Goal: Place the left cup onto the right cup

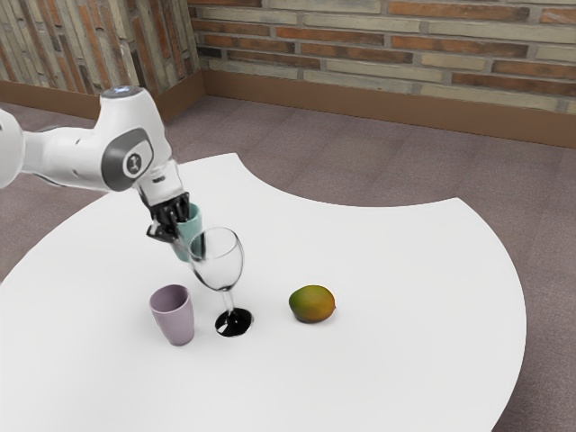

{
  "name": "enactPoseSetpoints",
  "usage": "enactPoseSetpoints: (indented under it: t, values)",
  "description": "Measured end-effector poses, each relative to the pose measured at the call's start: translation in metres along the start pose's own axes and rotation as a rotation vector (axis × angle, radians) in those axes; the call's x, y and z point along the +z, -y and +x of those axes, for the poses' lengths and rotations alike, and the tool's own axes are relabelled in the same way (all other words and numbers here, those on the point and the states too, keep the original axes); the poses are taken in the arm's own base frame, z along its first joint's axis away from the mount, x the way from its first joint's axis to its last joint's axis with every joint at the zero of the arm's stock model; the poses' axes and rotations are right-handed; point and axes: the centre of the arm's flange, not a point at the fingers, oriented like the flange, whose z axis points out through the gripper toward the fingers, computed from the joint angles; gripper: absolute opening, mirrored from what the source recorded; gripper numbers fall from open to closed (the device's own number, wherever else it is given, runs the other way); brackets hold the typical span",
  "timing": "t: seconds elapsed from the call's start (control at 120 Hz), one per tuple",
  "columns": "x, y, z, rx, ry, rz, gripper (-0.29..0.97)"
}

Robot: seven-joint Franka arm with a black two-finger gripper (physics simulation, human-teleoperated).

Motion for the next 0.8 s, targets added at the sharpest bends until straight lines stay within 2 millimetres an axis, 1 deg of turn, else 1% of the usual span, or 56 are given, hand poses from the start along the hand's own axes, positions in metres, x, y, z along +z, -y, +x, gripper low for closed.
enactPoseSetpoints:
  t: [0.042,0.133,0.192,0.225,0.267,0.342,0.4,0.442,0.517,0.658,0.725,0.8]
  values:
    - [-0.011,-0.007,-0.009,-0.02,-0.003,0.01,-0.07]
    - [-0.026,-0.029,-0.022,-0.057,-0.01,0.022,-0.07]
    - [-0.032,-0.039,-0.03,-0.077,-0.005,0.027,-0.08]
    - [-0.031,-0.045,-0.031,-0.085,-0.002,0.023,-0.08]
    - [-0.027,-0.052,-0.027,-0.084,0.001,0.013,-0.08]
    - [-0.017,-0.067,-0.01,-0.067,0.005,-0.011,-0.07]
    - [-0.016,-0.075,0.003,-0.057,0.006,-0.013,-0.07]
    - [-0.017,-0.081,0.009,-0.058,0.005,-0.01,-0.07]
    - [-0.022,-0.086,0.01,-0.077,0.004,0.0,-0.07]
    - [-0.029,-0.088,0.01,-0.116,0.001,0.015,-0.08]
    - [-0.027,-0.09,0.01,-0.133,0.002,0.013,-0.08]
    - [-0.025,-0.096,0.009,-0.151,0.002,0.008,-0.08]
